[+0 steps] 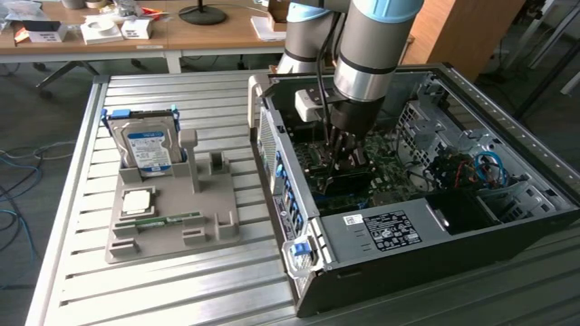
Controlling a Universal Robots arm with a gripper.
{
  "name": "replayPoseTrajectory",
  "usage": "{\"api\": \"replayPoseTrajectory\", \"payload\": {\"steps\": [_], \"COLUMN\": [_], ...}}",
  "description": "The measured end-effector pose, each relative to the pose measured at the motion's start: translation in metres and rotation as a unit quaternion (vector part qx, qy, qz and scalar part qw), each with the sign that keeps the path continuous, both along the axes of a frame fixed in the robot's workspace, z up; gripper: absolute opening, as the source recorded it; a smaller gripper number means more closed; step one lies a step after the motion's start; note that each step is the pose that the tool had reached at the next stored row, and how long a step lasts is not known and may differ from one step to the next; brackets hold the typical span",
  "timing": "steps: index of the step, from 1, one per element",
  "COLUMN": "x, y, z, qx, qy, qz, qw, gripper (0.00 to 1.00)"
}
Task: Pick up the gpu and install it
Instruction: 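Press down on the gpu until it lock into place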
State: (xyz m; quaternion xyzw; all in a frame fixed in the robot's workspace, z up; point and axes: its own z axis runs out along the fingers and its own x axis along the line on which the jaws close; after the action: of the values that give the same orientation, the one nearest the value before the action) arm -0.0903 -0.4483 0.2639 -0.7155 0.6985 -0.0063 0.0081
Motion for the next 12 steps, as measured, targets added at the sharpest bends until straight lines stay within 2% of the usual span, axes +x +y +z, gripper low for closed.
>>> {"api": "replayPoseTrajectory", "payload": {"steps": [12], "x": [0.0], "y": [0.0], "z": [0.0176], "qx": [0.0], "qy": [0.0], "qz": [0.0], "qw": [1.0], "gripper": [0.11]}}
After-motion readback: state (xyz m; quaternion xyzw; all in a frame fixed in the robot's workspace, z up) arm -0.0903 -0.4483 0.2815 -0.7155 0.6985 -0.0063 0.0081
